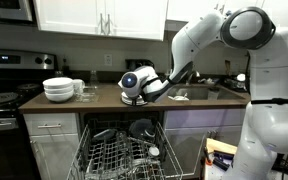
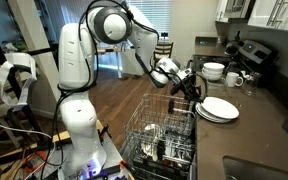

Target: Place one white plate from the countertop inside the dishwasher

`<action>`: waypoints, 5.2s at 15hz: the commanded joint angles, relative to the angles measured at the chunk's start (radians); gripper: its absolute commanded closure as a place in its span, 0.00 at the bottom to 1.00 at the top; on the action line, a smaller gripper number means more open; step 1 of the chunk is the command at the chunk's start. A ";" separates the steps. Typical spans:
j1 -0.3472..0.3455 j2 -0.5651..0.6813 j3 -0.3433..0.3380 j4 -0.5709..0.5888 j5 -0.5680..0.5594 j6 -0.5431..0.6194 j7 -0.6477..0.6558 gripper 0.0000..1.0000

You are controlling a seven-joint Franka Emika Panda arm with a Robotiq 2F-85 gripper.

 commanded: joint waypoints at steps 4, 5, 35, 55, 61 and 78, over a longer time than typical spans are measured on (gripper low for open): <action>0.011 -0.046 0.020 -0.021 -0.014 -0.031 0.017 0.98; 0.011 -0.047 0.022 -0.021 -0.014 -0.031 0.017 0.98; 0.009 -0.016 0.043 -0.013 0.094 -0.009 0.000 0.88; 0.003 -0.019 0.026 -0.018 0.043 0.007 0.007 0.94; 0.007 -0.032 0.030 -0.026 0.044 0.004 0.005 0.98; 0.037 -0.091 0.048 -0.053 0.030 -0.069 0.026 0.98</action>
